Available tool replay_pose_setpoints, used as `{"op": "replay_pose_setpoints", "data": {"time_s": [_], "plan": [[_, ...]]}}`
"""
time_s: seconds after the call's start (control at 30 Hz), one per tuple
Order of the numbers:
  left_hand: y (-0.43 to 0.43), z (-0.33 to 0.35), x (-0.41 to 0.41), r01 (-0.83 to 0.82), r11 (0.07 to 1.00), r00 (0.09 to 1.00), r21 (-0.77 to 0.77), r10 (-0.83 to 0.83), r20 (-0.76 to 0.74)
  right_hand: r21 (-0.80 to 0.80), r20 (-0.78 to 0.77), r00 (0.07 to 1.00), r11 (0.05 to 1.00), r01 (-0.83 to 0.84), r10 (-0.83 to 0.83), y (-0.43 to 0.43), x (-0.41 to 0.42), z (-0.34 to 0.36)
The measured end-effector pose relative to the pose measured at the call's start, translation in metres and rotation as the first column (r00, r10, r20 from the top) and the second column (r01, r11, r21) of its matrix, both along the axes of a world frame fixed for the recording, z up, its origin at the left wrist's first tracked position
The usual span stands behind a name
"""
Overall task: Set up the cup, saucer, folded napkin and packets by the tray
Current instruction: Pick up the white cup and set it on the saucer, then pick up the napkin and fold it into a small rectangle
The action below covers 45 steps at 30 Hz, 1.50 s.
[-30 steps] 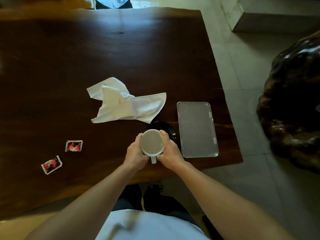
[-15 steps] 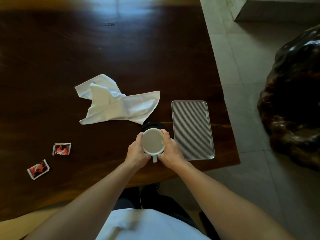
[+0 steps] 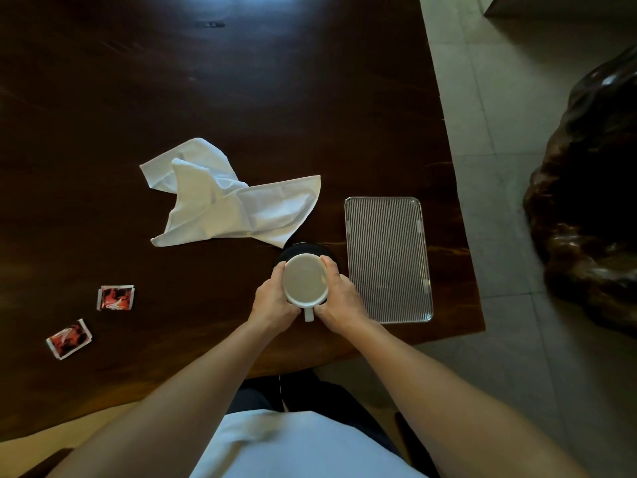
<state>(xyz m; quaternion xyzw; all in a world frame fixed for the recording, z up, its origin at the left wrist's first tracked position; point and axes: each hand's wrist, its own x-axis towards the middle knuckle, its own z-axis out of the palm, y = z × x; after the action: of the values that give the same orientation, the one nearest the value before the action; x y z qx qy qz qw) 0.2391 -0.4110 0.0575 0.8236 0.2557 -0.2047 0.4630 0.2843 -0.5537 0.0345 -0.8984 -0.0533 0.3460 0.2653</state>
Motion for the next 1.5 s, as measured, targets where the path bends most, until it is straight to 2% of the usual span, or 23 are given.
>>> {"op": "replay_pose_setpoints", "data": {"time_s": [0.4,0.57,0.73,0.83,0.93,1.2,1.37,1.5], "plan": [[0.001,-0.007,0.009,0.019,1.000,0.998,0.019,-0.018,-0.067,-0.023,-0.047,0.999,1.000,0.015,-0.016,0.004,0.004,0.002],[0.008,-0.002,0.018,0.082,0.996,0.985,0.048,-0.073,-0.155,-0.072,-0.082,0.996,0.997,-0.033,0.027,0.002,0.017,0.010],[0.022,0.004,0.033,0.107,0.988,0.982,0.110,-0.088,-0.166,-0.202,0.032,0.999,0.979,-0.032,0.039,0.011,0.035,0.022],[0.035,0.006,0.046,0.107,0.980,0.984,0.166,-0.080,-0.162,-0.176,0.166,0.985,0.982,0.068,-0.038,0.023,0.051,0.028],[0.050,0.008,0.062,0.101,0.968,0.990,0.231,-0.076,-0.114,-0.128,0.201,0.977,0.987,0.098,-0.072,0.042,0.069,0.029],[0.101,0.002,0.109,0.033,0.901,0.997,0.432,-0.061,0.049,-0.034,0.166,0.986,0.999,-0.030,0.036,0.100,0.115,0.025],[0.129,-0.011,0.124,0.028,0.870,0.999,0.492,-0.034,0.003,-0.049,0.127,0.973,0.981,-0.187,0.192,0.143,0.136,0.017],[0.145,-0.019,0.128,0.045,0.875,0.999,0.481,-0.045,-0.012,-0.092,0.097,0.941,0.944,-0.316,0.324,0.169,0.140,0.009]]}}
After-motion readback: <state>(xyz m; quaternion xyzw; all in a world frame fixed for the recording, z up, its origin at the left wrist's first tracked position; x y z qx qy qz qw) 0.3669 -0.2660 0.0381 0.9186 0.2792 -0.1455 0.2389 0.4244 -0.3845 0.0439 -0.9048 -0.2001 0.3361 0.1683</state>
